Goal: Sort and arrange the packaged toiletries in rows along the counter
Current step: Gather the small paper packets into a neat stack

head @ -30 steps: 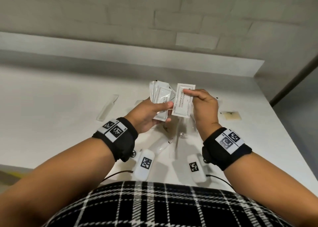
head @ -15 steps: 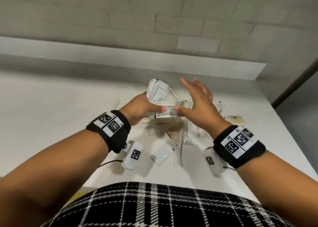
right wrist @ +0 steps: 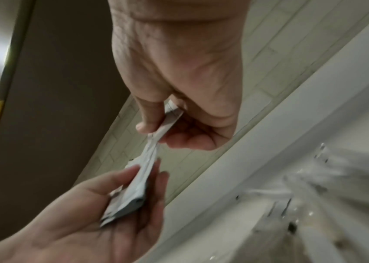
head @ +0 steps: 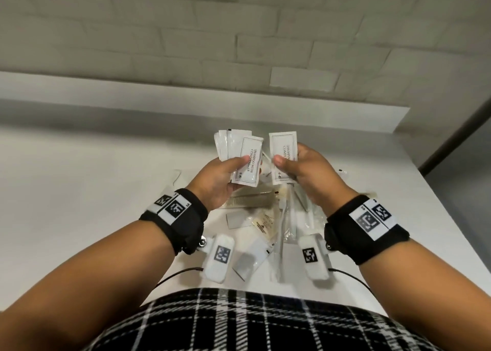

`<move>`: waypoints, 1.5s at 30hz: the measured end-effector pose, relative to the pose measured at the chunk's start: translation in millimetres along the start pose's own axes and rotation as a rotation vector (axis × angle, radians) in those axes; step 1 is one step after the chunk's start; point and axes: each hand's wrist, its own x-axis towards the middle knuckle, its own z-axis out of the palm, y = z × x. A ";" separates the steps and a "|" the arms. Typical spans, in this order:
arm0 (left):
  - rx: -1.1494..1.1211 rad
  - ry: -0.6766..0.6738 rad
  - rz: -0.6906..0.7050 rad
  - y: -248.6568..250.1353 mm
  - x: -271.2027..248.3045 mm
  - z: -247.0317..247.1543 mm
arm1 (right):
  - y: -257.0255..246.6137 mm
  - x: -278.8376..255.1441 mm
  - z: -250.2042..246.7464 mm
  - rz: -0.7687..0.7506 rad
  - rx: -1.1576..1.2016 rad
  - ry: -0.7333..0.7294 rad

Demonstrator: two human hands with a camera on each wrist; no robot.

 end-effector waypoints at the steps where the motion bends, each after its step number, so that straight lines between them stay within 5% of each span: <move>1: 0.008 -0.011 0.010 -0.9 0.7 3.4 | 0.4 1.2 5.1 0.001 0.059 -0.021; 10: 0.020 -0.028 0.038 -1.8 -3.0 5.3 | 2.3 5.4 10.0 -0.022 0.115 0.227; 15: 0.244 -0.099 0.034 -5.0 -4.0 5.7 | -7.5 1.9 11.0 0.136 0.301 -0.091; 20: 0.158 -0.004 -0.045 -2.5 0.9 5.7 | -22.6 6.9 5.2 -0.240 -0.014 0.057; 24: -0.030 0.039 0.020 6.1 3.7 -0.5 | -9.2 4.2 1.8 -0.425 -0.431 -0.016; 30: -0.019 0.202 0.215 10.1 10.0 -10.9 | 8.9 -7.0 -9.6 -0.030 -0.314 -0.060; 34: 0.063 0.228 0.247 6.5 13.1 -12.6 | -5.7 -4.9 -13.0 0.018 -0.115 -0.029; 37: 0.122 0.156 0.252 8.9 12.9 -3.1 | -18.5 6.5 -4.6 0.068 0.099 -0.059; 40: 0.097 0.036 0.266 8.4 9.5 10.1 | -20.2 12.0 10.9 0.063 0.031 -0.143; 45: 0.092 -0.114 0.065 -9.2 -1.5 9.1 | -15.7 18.9 7.5 0.026 0.169 0.014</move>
